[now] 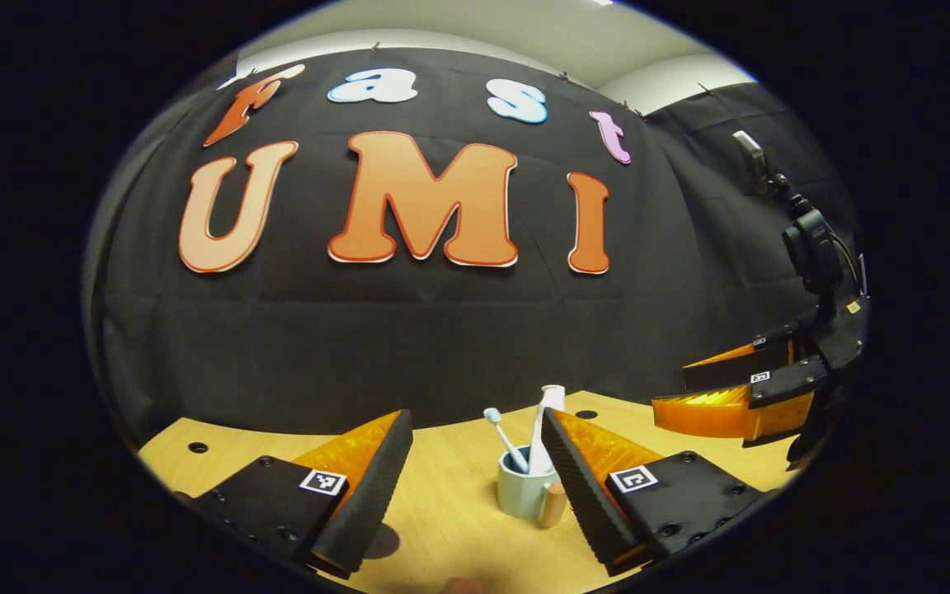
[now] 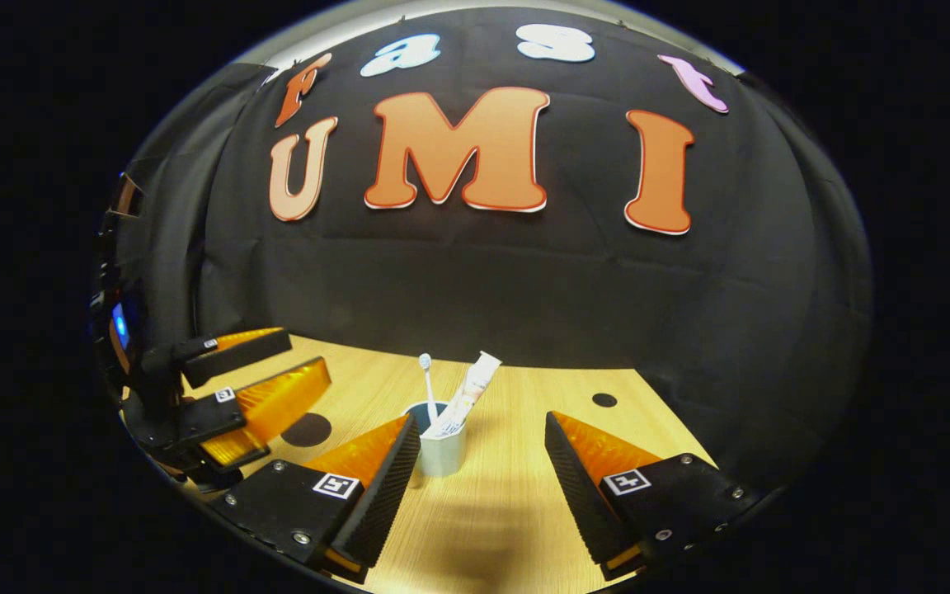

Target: Put the toothbrush and toothpaste on the desktop into the cup, then pick up the cup and place it on the coaster on the desktop.

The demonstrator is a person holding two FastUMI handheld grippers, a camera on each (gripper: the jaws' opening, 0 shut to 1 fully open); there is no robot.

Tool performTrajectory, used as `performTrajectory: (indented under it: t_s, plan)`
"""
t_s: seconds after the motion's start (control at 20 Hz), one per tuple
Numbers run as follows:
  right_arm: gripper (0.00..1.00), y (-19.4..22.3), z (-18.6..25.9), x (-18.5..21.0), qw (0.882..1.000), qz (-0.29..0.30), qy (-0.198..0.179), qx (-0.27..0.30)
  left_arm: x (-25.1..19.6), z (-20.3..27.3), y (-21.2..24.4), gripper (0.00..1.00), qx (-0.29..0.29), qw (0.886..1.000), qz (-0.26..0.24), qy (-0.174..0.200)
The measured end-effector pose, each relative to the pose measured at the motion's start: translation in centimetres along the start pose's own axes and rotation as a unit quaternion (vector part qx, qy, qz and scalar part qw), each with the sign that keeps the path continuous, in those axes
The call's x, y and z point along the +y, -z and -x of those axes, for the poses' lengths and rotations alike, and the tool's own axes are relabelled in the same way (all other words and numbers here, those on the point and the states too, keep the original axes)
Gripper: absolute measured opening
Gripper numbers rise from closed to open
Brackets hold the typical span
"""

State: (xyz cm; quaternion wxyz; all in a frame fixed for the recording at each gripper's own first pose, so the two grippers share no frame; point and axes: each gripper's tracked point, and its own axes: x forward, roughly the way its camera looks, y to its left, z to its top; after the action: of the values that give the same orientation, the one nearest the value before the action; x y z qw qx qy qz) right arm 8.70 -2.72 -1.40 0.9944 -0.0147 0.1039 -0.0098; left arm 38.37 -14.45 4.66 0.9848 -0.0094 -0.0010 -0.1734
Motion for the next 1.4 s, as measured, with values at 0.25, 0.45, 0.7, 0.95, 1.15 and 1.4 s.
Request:
performTrajectory:
  t_s: [0.25, 0.45, 0.7, 0.95, 1.15, 1.4]
  plan:
    - [0.92, 0.5, -1.4, 2.8, 0.998, -0.005, -0.023, 0.064, 4.2, 5.3, 0.4, 1.0, 0.007, 0.999, 0.004, -0.035]
    - [0.92, 0.5, -2.8, 3.9, 0.995, -0.01, -0.022, 0.098, 7.4, 9.3, 1.4, 1.0, 0.021, 0.997, 0.011, -0.072]
    - [0.91, 2.4, -5.3, 5.5, 0.985, -0.007, -0.027, 0.171, 10.1, 13.2, 2.9, 1.0, 0.034, 0.994, 0.021, -0.1]
    - [0.89, 5.4, -8.1, 5.9, 0.97, 0.01, -0.012, 0.243, 11.9, 14.9, 4.4, 1.0, 0.046, 0.992, 0.037, -0.116]
    - [0.83, 7.2, -9.0, 6.4, 0.953, -0.023, -0.027, 0.302, 12.5, 15.4, 5.6, 1.0, 0.053, 0.991, 0.047, -0.111]
    - [0.79, 9.0, -10.4, 6.0, 0.936, -0.02, -0.009, 0.352, 13.2, 15.3, 7.1, 0.97, 0.064, 0.989, 0.069, -0.113]
